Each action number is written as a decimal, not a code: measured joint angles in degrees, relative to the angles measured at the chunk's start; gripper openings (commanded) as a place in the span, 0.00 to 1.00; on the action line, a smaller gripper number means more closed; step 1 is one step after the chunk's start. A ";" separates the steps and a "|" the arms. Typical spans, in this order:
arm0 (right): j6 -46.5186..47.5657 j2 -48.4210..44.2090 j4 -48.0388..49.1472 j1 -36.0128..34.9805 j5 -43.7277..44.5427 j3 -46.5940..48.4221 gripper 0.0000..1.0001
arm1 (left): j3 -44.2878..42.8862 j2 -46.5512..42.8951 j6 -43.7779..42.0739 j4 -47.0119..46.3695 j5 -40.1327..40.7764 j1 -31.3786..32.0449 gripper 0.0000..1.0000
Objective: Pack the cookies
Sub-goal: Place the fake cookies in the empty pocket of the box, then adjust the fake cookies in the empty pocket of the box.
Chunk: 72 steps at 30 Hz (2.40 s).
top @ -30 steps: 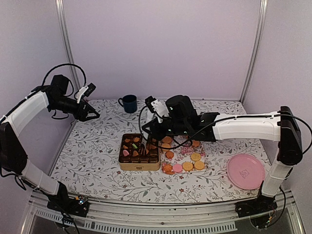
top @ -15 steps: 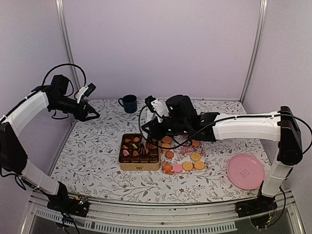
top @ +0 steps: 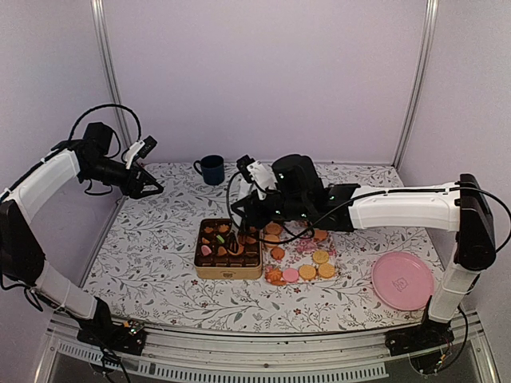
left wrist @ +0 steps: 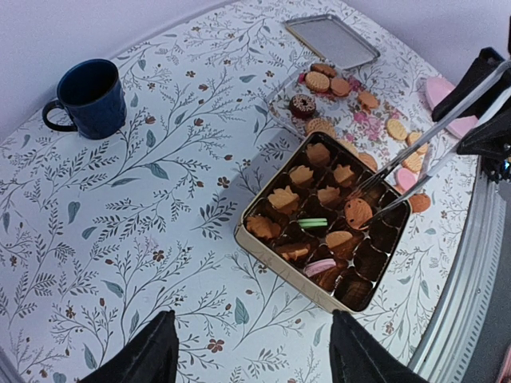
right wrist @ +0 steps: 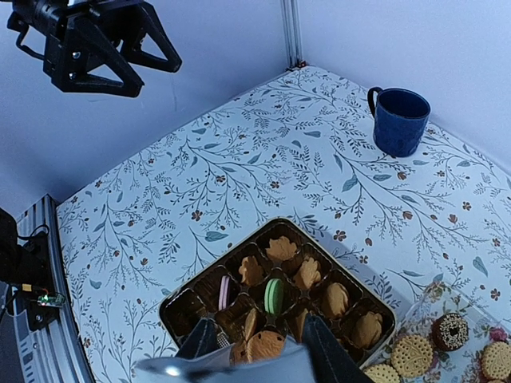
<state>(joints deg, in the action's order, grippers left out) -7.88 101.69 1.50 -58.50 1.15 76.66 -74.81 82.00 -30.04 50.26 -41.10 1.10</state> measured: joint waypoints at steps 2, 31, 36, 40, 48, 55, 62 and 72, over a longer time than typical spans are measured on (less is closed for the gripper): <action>0.07 -0.13 0.02 0.00 0.31 0.00 0.35 | 0.00 0.00 -0.02 0.00 0.00 0.00 0.65; 1.11 0.87 1.42 1.66 -3.67 0.00 0.36 | 0.00 0.00 -0.37 0.00 0.02 0.00 0.65; 1.09 0.87 1.38 1.62 -6.10 -0.07 0.35 | 0.00 0.00 -0.37 0.00 0.02 0.00 0.65; 1.33 0.85 1.44 1.55 -6.75 -0.42 0.30 | 0.00 0.00 -0.37 0.00 0.00 0.00 0.65; 2.16 0.79 1.46 1.55 -7.30 -0.46 0.23 | 0.00 0.00 -0.37 0.02 0.00 0.00 0.65; 3.45 -0.48 1.14 1.38 -6.99 -1.01 0.20 | 0.00 0.00 -0.35 0.07 0.00 0.00 0.65; 4.28 -4.00 1.27 0.94 -5.92 -2.32 0.23 | 0.00 0.00 -0.35 0.13 -0.02 0.00 0.65; 5.53 -3.06 2.03 0.83 -4.76 -2.95 0.38 | 0.00 0.00 -0.33 0.15 -0.02 0.00 0.65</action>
<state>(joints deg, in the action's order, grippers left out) -2.35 98.63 3.53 -57.67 -3.62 73.71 -74.81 82.00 -30.37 50.41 -41.12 1.10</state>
